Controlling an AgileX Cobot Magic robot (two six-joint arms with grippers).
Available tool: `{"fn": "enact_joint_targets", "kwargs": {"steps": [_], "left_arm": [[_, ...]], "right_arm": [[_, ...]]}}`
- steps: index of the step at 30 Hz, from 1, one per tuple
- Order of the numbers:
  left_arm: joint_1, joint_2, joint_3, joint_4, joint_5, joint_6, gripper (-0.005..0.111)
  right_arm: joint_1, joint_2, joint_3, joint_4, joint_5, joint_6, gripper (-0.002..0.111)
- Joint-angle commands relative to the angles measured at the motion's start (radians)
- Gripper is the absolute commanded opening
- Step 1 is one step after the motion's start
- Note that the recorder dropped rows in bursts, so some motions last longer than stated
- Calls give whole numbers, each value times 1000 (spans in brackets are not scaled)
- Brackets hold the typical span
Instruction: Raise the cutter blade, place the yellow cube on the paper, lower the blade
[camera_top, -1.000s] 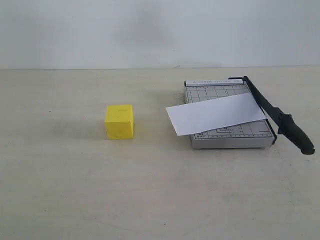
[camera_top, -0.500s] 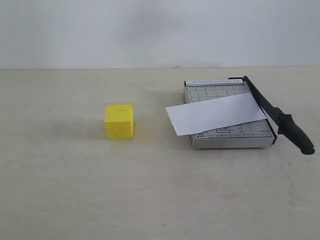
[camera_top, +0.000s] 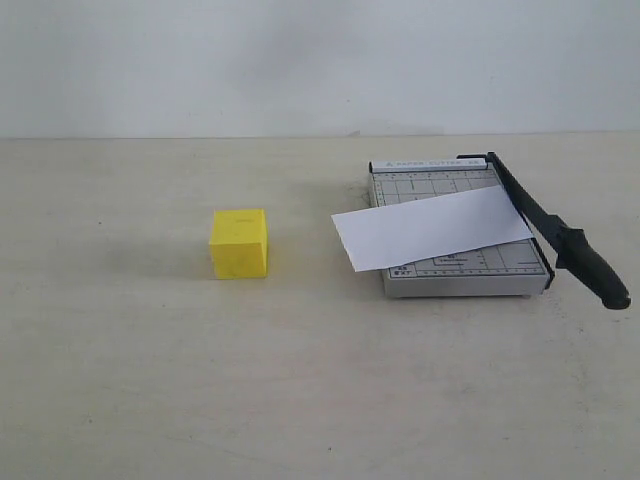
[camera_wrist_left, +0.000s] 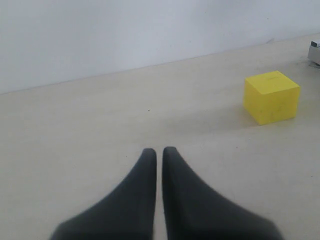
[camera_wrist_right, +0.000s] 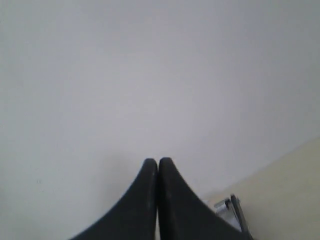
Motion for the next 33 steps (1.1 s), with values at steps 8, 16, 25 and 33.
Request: {"fn": "enact_joint_targets", "kwargs": {"steps": [8, 16, 25, 33], "left_arm": [[-1, -2, 3, -8, -9, 1, 4], [-1, -2, 3, -8, -9, 1, 4], [-1, -2, 3, -8, -9, 1, 4], [-1, -2, 3, -8, -9, 1, 4]], "right_arm": [[-1, 429, -326, -162, 497, -272, 23], [-1, 920, -583, -338, 575, -245, 67], [-1, 1345, -833, -384, 782, -236, 65], [-1, 1526, -872, -384, 837, -268, 65]]}}
